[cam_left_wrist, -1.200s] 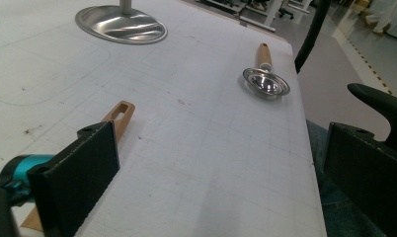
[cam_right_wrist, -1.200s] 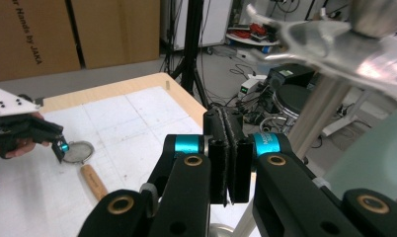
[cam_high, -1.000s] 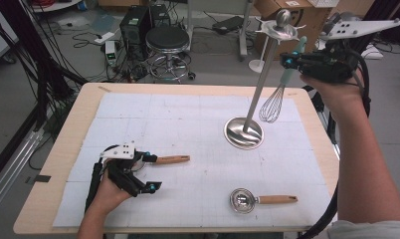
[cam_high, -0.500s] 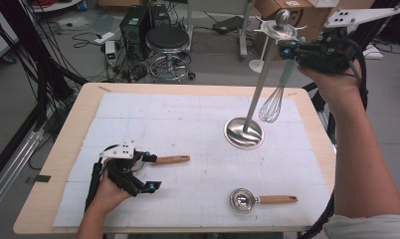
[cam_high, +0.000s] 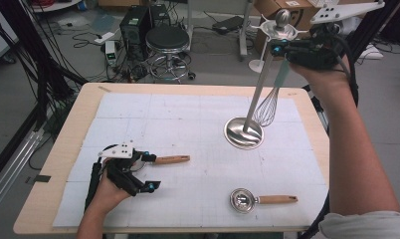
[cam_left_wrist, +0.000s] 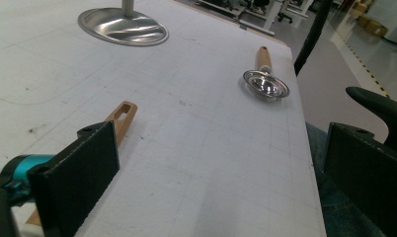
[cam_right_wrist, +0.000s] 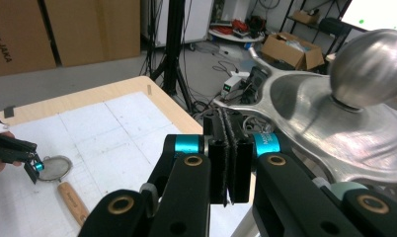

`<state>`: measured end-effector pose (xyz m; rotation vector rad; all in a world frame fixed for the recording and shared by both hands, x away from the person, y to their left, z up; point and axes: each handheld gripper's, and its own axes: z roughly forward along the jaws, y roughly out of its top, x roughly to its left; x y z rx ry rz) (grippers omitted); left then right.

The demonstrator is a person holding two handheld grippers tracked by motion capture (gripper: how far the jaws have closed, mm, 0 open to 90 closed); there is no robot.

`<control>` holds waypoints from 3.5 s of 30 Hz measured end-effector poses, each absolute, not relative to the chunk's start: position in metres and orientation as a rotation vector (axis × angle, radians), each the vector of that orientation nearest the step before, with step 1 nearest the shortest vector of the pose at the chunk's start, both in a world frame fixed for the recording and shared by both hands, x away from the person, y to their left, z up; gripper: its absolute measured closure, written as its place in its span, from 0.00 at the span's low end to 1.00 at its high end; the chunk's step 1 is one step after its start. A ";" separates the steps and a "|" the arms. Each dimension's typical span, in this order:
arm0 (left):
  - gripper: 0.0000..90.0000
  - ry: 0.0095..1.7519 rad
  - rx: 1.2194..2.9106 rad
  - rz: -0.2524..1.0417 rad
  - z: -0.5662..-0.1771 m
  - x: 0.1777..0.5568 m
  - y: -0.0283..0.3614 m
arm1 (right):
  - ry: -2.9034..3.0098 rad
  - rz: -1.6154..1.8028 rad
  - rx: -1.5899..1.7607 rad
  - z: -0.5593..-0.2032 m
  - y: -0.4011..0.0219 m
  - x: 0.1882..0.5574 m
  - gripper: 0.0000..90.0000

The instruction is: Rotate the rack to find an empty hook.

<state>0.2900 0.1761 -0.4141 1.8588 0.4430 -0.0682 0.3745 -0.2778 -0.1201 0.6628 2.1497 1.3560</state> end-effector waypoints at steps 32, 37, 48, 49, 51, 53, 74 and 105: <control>0.02 0.447 1.879 -0.075 -0.418 0.292 0.172 | 2.048 1.429 0.774 -0.144 -0.344 0.349 0.99; 0.02 0.449 1.880 -0.078 -0.418 0.292 0.171 | 2.019 1.422 0.806 -0.135 -0.348 0.350 0.99; 0.02 0.450 1.881 -0.077 -0.418 0.292 0.173 | 2.021 1.386 0.794 -0.124 -0.331 0.363 0.99; 0.02 0.453 1.877 -0.079 -0.418 0.292 0.173 | 2.027 1.393 0.782 -0.124 -0.328 0.362 0.99; 0.02 0.453 1.879 -0.076 -0.418 0.292 0.173 | 2.033 1.392 0.759 -0.124 -0.320 0.362 0.99; 0.02 0.454 1.876 -0.079 -0.418 0.292 0.173 | 2.038 1.380 0.743 -0.124 -0.313 0.362 0.99; 0.02 0.460 1.874 -0.079 -0.419 0.292 0.174 | 2.097 1.323 0.687 -0.127 -0.276 0.370 0.99; 0.02 0.464 1.881 -0.087 -0.422 0.293 0.172 | 1.993 1.361 0.791 -0.121 -0.322 0.357 0.99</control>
